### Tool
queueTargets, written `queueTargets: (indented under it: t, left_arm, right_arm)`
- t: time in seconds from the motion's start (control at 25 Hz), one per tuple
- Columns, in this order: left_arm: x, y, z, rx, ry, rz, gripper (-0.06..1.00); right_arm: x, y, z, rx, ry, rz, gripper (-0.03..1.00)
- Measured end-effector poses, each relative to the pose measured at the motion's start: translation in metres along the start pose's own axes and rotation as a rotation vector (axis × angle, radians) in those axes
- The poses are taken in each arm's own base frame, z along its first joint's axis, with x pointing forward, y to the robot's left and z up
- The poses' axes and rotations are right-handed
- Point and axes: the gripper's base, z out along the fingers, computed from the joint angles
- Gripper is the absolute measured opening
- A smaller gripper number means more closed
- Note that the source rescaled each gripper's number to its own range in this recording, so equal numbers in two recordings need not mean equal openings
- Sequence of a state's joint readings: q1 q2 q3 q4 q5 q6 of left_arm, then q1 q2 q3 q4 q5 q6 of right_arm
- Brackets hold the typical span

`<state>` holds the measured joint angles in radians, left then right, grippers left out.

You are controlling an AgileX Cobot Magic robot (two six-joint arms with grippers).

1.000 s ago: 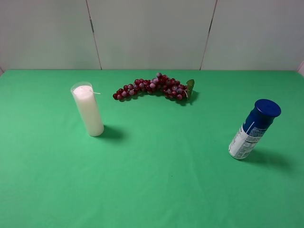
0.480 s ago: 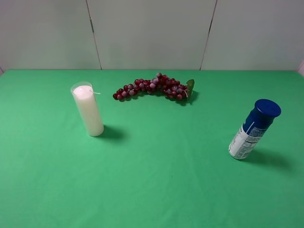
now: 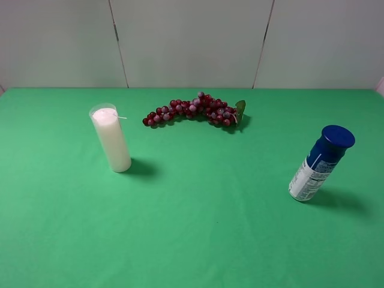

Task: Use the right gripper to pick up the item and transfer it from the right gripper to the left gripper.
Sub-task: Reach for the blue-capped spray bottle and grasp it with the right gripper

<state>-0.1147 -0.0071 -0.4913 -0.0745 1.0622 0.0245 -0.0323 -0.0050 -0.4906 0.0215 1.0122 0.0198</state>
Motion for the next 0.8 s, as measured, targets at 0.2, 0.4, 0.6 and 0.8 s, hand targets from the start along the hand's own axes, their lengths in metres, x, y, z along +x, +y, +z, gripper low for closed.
queueTargets:
  t: [0.2,0.4,0.6,0.8]
  left_arm:
    - [0.0,0.0,0.0,0.0,0.0,0.0,0.58]
    - [0.0,0.0,0.0,0.0,0.0,0.0,0.58]
    - [0.0,0.0,0.0,0.0,0.0,0.0,0.58]
    - [0.0,0.0,0.0,0.0,0.0,0.0,0.58]
  right_arm:
    - [0.0,0.0,0.0,0.0,0.0,0.0,1.0]
    - [0.0,-0.001,0.001,0.007,0.004,0.019,1.0]
    - [-0.032,0.0,0.014,0.015,0.098,0.069,1.0]
    - [-0.084,0.002,0.053,0.017,0.28,0.104,1.0]
